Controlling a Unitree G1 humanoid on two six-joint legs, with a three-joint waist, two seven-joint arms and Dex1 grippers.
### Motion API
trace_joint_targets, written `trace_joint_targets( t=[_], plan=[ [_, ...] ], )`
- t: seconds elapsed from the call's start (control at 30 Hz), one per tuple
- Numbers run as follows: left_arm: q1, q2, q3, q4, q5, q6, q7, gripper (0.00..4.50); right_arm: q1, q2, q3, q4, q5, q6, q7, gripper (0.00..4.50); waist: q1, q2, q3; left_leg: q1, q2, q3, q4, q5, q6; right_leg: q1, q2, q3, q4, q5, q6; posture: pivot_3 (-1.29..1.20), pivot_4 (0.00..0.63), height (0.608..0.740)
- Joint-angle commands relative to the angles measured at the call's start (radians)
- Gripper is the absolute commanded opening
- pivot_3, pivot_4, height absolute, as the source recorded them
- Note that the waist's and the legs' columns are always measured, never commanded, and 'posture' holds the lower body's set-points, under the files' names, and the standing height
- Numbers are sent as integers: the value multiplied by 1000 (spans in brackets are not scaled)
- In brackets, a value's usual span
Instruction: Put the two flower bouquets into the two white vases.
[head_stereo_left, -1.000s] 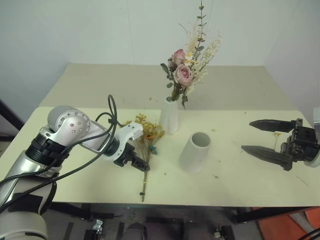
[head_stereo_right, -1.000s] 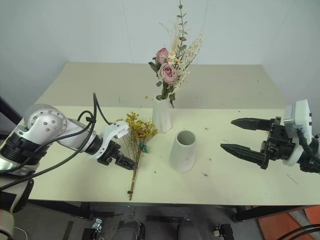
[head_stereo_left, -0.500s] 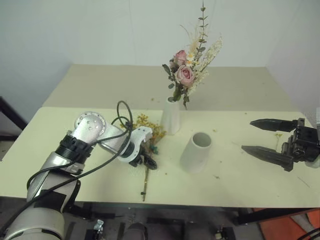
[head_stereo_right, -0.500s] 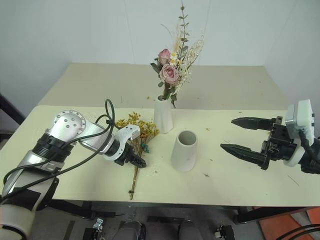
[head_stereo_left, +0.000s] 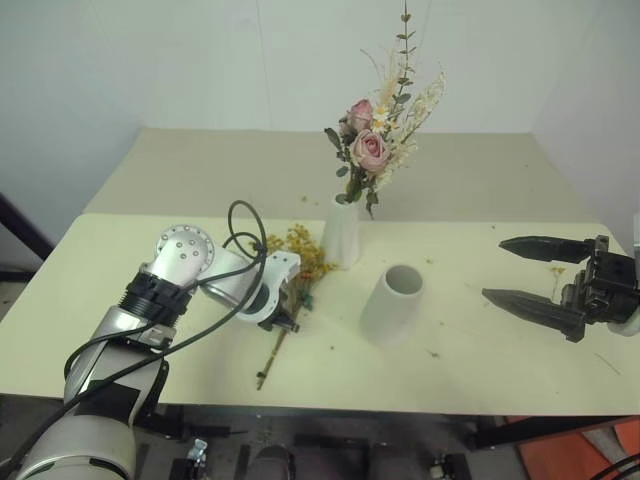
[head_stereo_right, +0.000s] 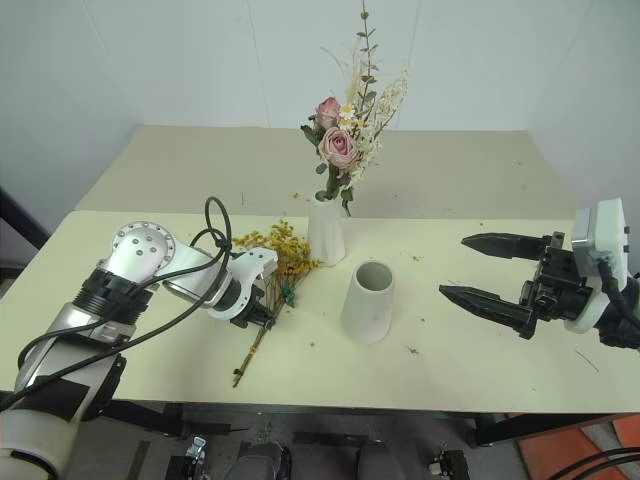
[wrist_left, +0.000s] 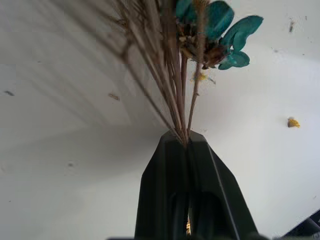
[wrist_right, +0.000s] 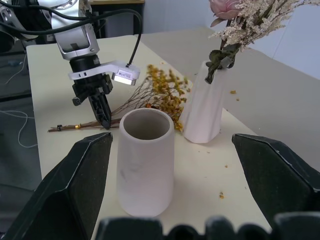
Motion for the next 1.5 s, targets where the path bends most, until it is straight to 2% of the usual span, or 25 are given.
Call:
trace_joint_targets(
  t=[0.03, 0.33, 0.43, 0.57, 0.77, 0.87, 0.97, 1.23, 1.5],
  plan=[
    [2, 10, 69, 21, 19, -35, 86, 25, -14, 0, -24, -13, 12, -21, -2, 4500, 0, 0, 0, 0, 0, 0, 0, 0, 0, 0, 0, 0, 0, 0, 0, 0, 150, 740],
    [13, 30, 252, 13, 74, -132, 350, 25, -29, -3, -6, 18, 1, -27, 11, 4500, -1, 0, 0, -1, 0, 0, 0, 0, 0, -1, 0, 0, 0, 0, 0, 0, 150, 740],
    [12, 31, 322, -31, 141, -176, 349, 25, -37, -3, 5, 39, -8, -29, 18, 4500, 1, 0, 0, -1, 0, 0, 0, 0, 0, -1, 0, 0, 0, 0, 0, 0, 150, 740],
    [23, 61, 375, -136, 279, -227, 156, 25, -41, -6, 13, 62, -17, -29, 31, 4500, 1, 0, 0, -2, 0, 0, 0, 0, 0, -2, 0, 0, 0, 0, 0, 0, 150, 740],
    [-9, 169, 403, -202, 469, -296, -213, 25, -35, -11, 10, 74, -24, -24, 44, 4500, -3, 0, 0, -2, 0, 1, 0, 0, -1, -2, 0, 0, -1, 0, 0, 0, 150, 740],
    [-21, 218, 439, -238, 517, -359, -436, 25, -23, -12, 2, 71, -22, -15, 45, 4500, -2, 0, 0, -2, 0, 1, 0, 0, -1, -2, 0, 0, -1, 0, 0, 0, 150, 740],
    [-18, 238, 521, -265, 481, -386, -652, 25, -8, -12, -4, 68, -22, -15, 46, 4500, -2, 0, 0, -2, 0, 1, -1, 0, -1, -2, 0, 0, -2, 0, 0, 0, 150, 740],
    [-2, 187, 561, -327, 501, -449, -996, 25, 9, -6, -10, 55, -23, -21, 31, 4500, -1, 0, 0, -2, 0, 1, -1, 0, 0, -1, 0, 0, -1, 0, 0, 0, 150, 740],
    [-54, 154, 506, -286, 600, -530, -1284, 25, 39, -2, -40, 32, -20, -20, 14, 4500, -4, 0, 0, -2, 0, 1, -1, 0, 0, -1, 0, 0, -1, 0, 0, 0, 150, 740]
  ],
)
